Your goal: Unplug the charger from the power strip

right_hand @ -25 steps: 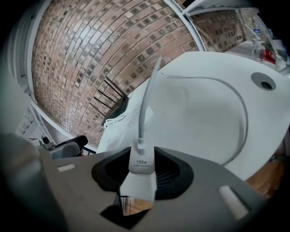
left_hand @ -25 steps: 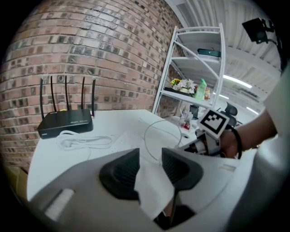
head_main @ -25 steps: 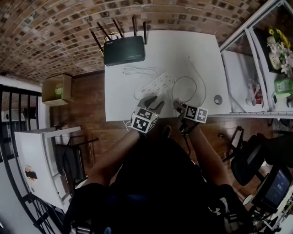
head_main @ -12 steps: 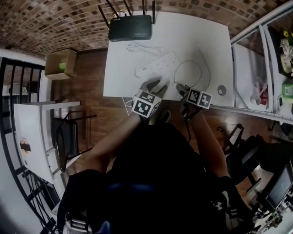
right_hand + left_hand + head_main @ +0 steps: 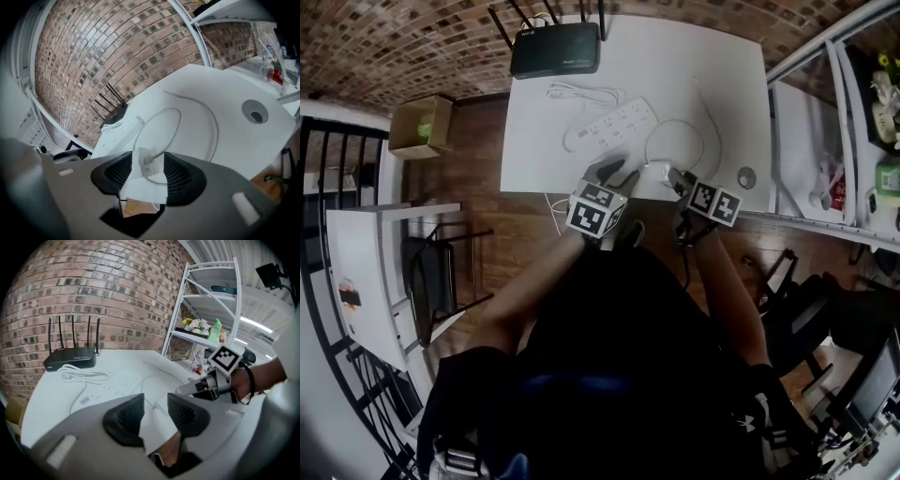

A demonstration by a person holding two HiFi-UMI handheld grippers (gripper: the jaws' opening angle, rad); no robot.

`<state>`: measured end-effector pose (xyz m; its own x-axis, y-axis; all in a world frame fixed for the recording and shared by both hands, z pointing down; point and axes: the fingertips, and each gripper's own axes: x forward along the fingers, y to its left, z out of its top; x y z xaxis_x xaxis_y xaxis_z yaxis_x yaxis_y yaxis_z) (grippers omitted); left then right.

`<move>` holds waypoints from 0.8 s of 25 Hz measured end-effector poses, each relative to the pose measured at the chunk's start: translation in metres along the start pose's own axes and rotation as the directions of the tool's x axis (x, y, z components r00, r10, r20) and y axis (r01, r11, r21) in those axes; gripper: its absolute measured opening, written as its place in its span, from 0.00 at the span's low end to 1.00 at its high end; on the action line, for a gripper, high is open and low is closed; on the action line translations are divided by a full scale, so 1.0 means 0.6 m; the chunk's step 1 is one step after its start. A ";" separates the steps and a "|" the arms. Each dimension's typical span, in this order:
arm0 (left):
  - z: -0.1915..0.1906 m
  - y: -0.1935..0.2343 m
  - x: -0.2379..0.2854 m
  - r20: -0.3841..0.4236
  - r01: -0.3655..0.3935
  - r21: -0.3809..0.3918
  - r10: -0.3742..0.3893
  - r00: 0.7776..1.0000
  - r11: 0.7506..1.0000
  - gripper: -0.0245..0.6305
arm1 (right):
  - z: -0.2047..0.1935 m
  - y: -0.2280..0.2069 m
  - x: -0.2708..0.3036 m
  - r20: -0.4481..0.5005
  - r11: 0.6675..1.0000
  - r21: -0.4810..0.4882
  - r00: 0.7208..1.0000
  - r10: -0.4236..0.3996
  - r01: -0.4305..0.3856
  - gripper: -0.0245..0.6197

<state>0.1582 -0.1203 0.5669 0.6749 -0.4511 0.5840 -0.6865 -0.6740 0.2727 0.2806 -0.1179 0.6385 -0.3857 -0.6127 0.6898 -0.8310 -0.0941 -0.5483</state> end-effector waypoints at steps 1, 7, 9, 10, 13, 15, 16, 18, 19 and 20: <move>0.002 0.000 0.000 0.002 -0.001 -0.005 0.001 1.000 1.000 0.27 | 0.006 -0.008 -0.012 0.019 1.000 -0.003 0.999 -0.025 0.025 0.37; 0.039 0.001 -0.022 0.062 0.000 -0.045 0.003 0.998 0.999 0.27 | 0.068 0.042 -0.076 0.171 0.996 -0.083 0.985 -0.008 0.022 0.25; 0.061 0.001 -0.038 0.098 0.003 -0.039 0.001 0.995 0.999 0.27 | 0.086 0.088 -0.091 0.206 0.990 -0.140 0.978 0.041 -0.012 0.19; 0.073 0.000 -0.046 0.116 0.005 -0.027 -0.001 0.993 1.000 0.27 | 0.094 0.113 -0.098 0.220 0.985 -0.171 0.973 0.065 -0.027 0.16; 0.103 -0.001 -0.073 0.164 0.008 0.012 -0.010 0.986 1.000 0.27 | 0.110 0.183 -0.110 0.251 0.961 -0.271 0.959 0.129 -0.059 0.09; 0.119 -0.001 -0.092 0.191 0.007 0.034 -0.013 0.981 0.999 0.27 | 0.117 0.226 -0.118 0.265 0.938 -0.339 0.949 0.168 -0.071 0.08; 0.125 -0.003 -0.102 0.202 0.005 0.047 -0.014 0.979 0.999 0.27 | 0.118 0.245 -0.123 0.271 0.925 -0.373 0.945 0.185 -0.075 0.08; 0.133 -0.005 -0.121 0.214 0.002 0.068 -0.017 0.977 0.998 0.27 | 0.120 0.281 -0.135 0.283 0.895 -0.440 0.935 0.216 -0.073 0.08; 0.137 -0.005 -0.131 0.220 0.004 0.074 -0.020 0.975 0.997 0.27 | 0.121 0.298 -0.141 0.290 0.879 -0.472 0.930 0.228 -0.068 0.08; 0.142 -0.003 -0.142 0.229 0.007 0.078 -0.025 0.973 0.997 0.27 | 0.122 0.314 -0.147 0.298 0.862 -0.503 0.924 0.240 -0.062 0.08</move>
<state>0.1254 -0.1305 0.4515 0.7357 -0.5564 0.3863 -0.6586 -0.7207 0.2162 0.1875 -0.1392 0.4397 -0.4364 -0.8225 0.3647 -0.8941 0.3512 -0.2778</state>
